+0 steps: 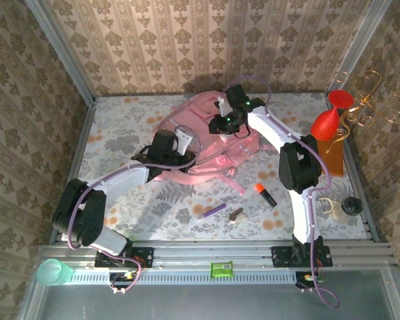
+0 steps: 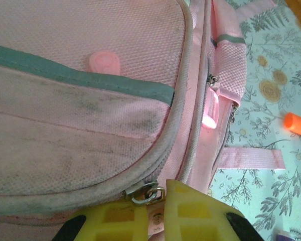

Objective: Pack the student bag

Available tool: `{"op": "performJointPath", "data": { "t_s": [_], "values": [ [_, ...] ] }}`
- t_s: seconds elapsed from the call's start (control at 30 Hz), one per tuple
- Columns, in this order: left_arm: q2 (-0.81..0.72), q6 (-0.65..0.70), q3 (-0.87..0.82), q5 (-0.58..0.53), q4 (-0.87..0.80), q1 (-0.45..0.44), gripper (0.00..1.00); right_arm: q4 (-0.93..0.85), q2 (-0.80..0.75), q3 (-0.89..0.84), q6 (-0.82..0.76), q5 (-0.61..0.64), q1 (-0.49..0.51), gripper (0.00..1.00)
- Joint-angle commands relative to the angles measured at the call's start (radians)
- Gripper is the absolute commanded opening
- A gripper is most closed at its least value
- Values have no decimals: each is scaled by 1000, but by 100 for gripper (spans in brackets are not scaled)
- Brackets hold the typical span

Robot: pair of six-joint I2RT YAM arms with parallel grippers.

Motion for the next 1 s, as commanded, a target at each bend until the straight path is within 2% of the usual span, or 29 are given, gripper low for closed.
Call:
{"op": "performJointPath", "data": {
  "t_s": [0.0, 0.2, 0.33, 0.47, 0.53, 0.57, 0.63, 0.7, 0.77, 0.87, 0.97],
  "values": [
    [4, -12, 13, 11, -9, -6, 0, 62, -121, -106, 32, 78, -5, 42],
    [-11, -11, -23, 4, 19, -10, 0, 350, -281, -406, 223, -28, 15, 67],
    [-13, -4, -29, -1, 17, -18, 0, 525, -302, -513, 352, -92, 37, 71],
    [-13, 4, -29, -16, 12, -27, 0, 604, -259, -523, 438, -119, 62, 70],
    [-14, 6, -31, -25, 10, -30, 0, 608, -236, -514, 464, -107, 72, 65],
    [-16, 9, -33, -33, 6, -33, 0, 611, -229, -514, 478, -90, 74, 59],
    [-27, 23, -37, -67, -14, -38, 0, 624, -229, -529, 496, -58, 69, 38],
    [-44, 50, -40, -166, -71, -38, 0, 622, -247, -551, 492, -9, 54, 15],
    [-62, 82, -37, -282, -139, -35, 0, 597, -264, -559, 460, 33, 39, 0],
    [-91, 122, -37, -392, -188, -18, 0, 545, -268, -548, 396, 41, 18, 0],
    [-123, 128, -39, -409, -194, 21, 0, 504, -263, -533, 323, 29, -3, 0]
  ]
}}
